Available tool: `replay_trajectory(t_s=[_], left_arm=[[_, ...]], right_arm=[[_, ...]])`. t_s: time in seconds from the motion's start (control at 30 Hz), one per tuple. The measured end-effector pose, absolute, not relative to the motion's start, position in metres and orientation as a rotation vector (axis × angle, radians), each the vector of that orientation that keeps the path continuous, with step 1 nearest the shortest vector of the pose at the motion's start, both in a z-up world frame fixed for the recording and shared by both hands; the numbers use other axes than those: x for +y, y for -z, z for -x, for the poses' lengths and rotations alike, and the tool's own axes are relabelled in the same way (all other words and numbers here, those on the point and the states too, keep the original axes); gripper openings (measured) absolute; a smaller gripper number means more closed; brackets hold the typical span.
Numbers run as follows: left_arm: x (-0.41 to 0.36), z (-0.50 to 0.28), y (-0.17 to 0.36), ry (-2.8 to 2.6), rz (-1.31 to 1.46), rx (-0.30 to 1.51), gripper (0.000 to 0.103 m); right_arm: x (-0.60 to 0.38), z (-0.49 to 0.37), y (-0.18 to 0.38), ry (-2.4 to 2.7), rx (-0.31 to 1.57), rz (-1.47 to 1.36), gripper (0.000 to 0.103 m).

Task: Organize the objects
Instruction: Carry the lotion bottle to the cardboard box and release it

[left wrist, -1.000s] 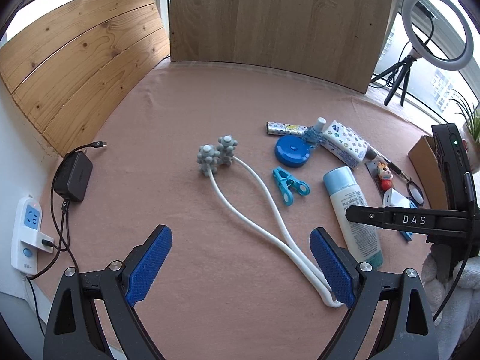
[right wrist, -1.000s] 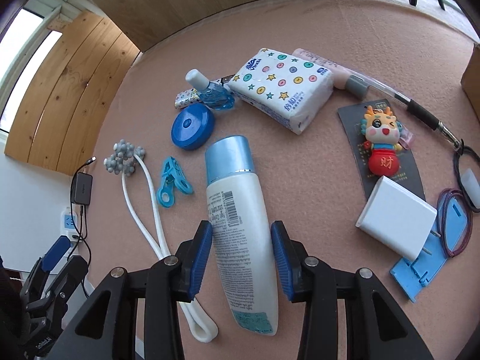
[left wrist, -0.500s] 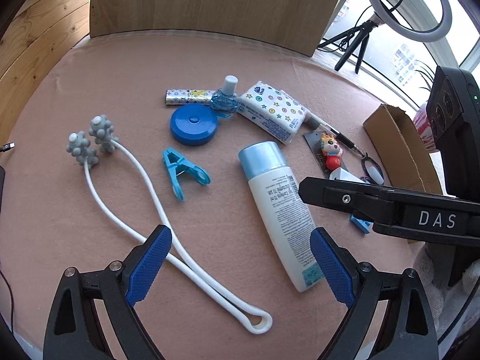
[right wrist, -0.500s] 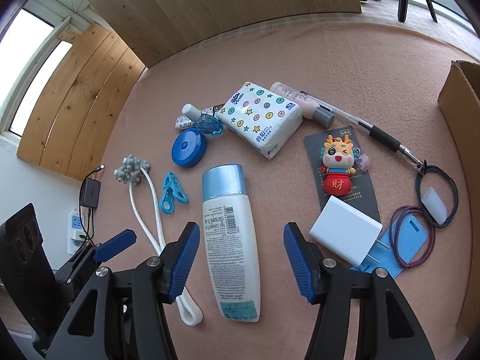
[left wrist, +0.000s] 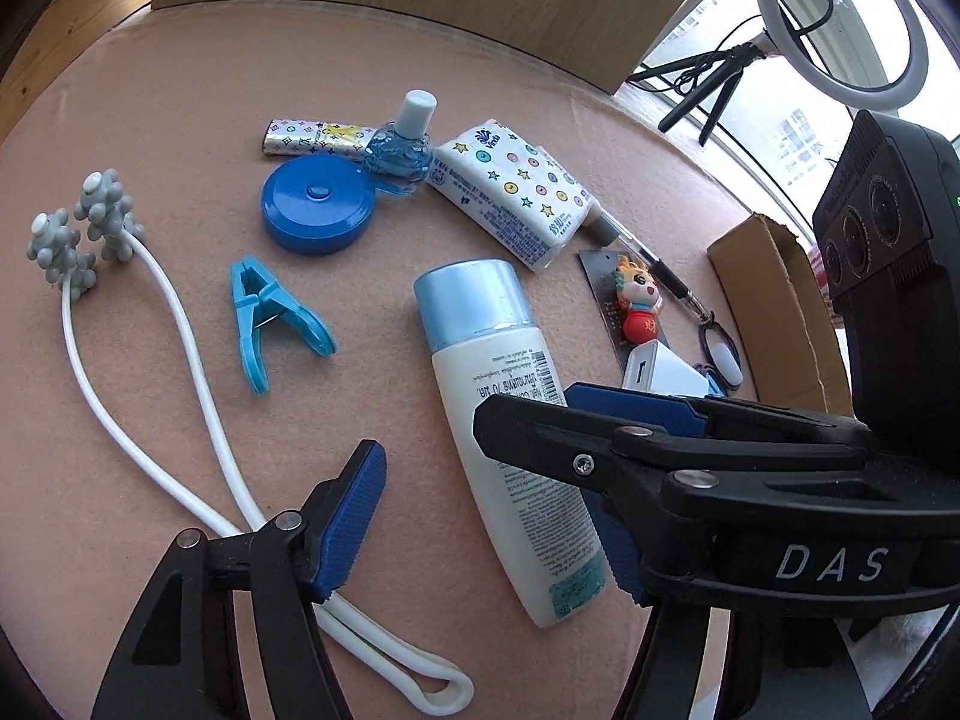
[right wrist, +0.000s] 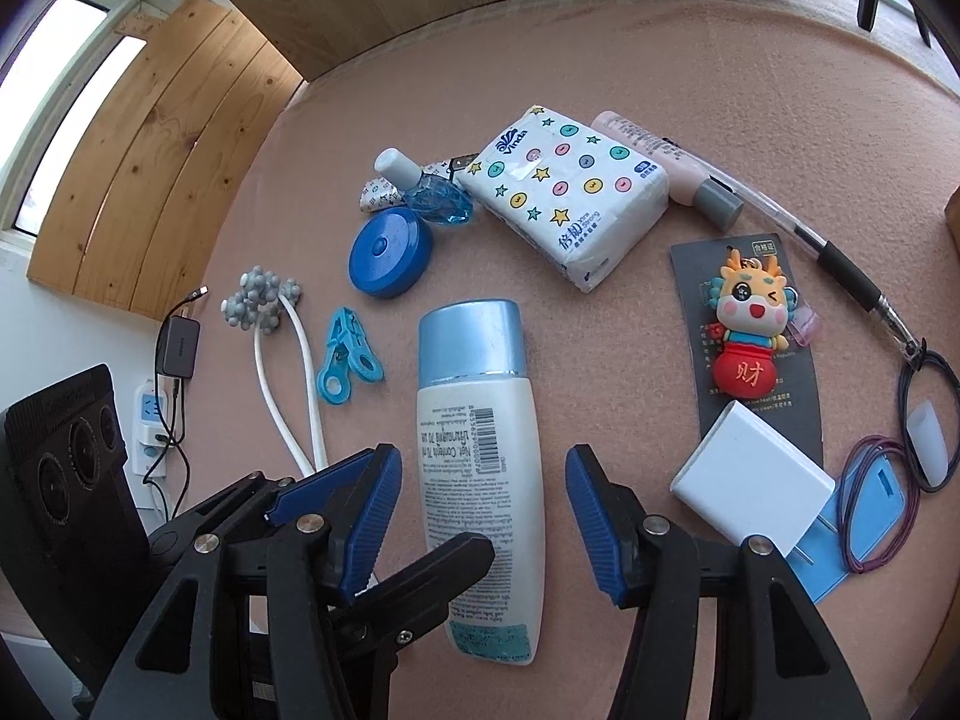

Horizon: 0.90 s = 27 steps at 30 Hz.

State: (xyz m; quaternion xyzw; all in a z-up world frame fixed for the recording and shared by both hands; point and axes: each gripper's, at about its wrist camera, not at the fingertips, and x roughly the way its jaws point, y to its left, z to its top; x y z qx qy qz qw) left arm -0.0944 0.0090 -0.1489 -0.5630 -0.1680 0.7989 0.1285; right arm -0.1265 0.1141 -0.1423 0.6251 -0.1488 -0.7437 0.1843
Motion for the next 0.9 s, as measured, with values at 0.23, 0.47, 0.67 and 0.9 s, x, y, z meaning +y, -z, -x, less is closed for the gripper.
replay_trajectory(t_s=[0.23,0.47,0.67,0.9], left_arm=[[0.016,0.095,0.153,-2.290,1.616,-0.551,0.049],[0.021,0.089,0.141,-2.325,1.592,-0.564,0.048],[0.042,0.082,0.111,-2.371,1.516,-0.524,0.048],[0.095,0.081,0.072,-2.383,1.393,-0.451,0.048]], right_arm=[[0.111,0.127,0.147,2.072,-0.420,-1.771,0.040],[0.118,0.124,0.147,2.051,-0.468,-1.763,0.039],[0.135,0.115,0.125,2.094,-0.489,-1.699,0.039],[0.177,0.102,0.083,2.200,-0.505,-1.606,0.039]])
